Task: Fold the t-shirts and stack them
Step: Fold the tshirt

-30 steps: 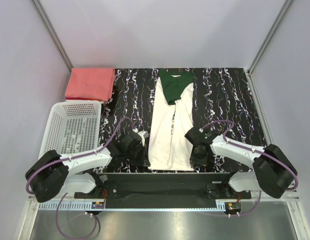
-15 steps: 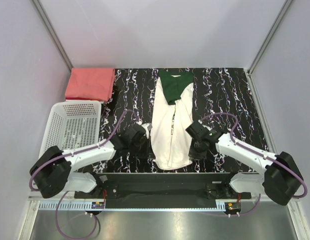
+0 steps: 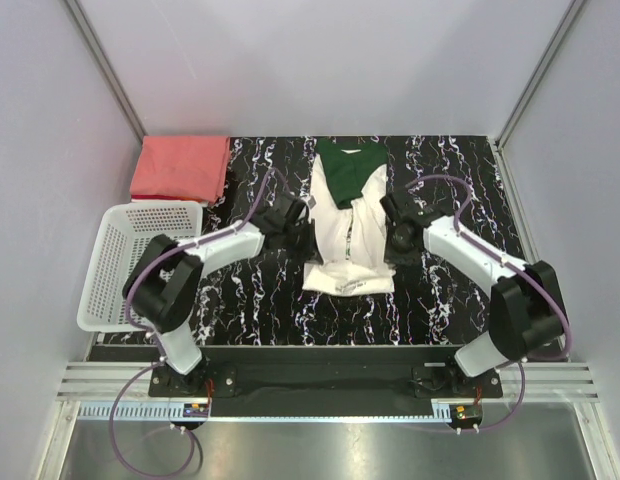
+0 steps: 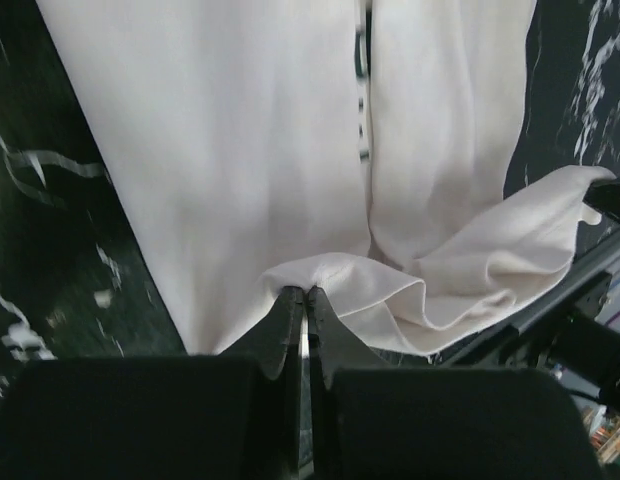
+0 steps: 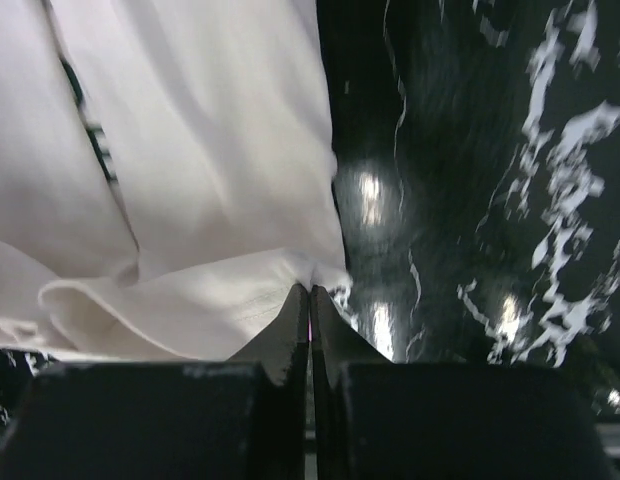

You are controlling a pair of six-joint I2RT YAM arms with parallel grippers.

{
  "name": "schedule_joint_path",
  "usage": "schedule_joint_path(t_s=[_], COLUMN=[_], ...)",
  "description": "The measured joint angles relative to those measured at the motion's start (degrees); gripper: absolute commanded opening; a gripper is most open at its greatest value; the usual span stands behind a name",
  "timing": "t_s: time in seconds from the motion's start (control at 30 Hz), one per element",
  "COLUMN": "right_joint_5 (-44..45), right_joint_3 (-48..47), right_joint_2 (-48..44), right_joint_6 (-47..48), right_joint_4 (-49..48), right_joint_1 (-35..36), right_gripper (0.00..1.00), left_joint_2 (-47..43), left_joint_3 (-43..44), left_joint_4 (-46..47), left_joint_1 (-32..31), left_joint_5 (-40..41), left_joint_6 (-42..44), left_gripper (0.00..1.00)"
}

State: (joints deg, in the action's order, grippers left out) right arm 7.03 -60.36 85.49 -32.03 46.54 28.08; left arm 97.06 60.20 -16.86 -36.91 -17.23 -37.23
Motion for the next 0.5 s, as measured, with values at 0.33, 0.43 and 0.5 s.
schedule_joint_path(t_s=[0.33, 0.43, 0.5], right_joint_5=[0.1, -0.8, -1.7], right_joint_3=[-17.0, -20.9, -24.4], right_joint_2=[14.3, 17.4, 19.8], right_joint_6=[11.1, 12.9, 14.0], right_joint_4=[-3.9, -4.1, -3.8], right_joint_1=[-7.5, -8.9, -9.9], right_gripper=[0.00, 0.00, 0.00], left_joint_2=[15.4, 17.4, 18.9], left_joint_3=[23.9, 26.8, 28.6], left_joint_4=[-4.8, -5.9, -6.4], left_joint_1=[6.2, 8.4, 10.0], left_joint_5=[-1.1, -1.5, -1.8], left_joint_6=[7.5, 7.9, 7.9], left_gripper=[0.00, 0.00, 0.00])
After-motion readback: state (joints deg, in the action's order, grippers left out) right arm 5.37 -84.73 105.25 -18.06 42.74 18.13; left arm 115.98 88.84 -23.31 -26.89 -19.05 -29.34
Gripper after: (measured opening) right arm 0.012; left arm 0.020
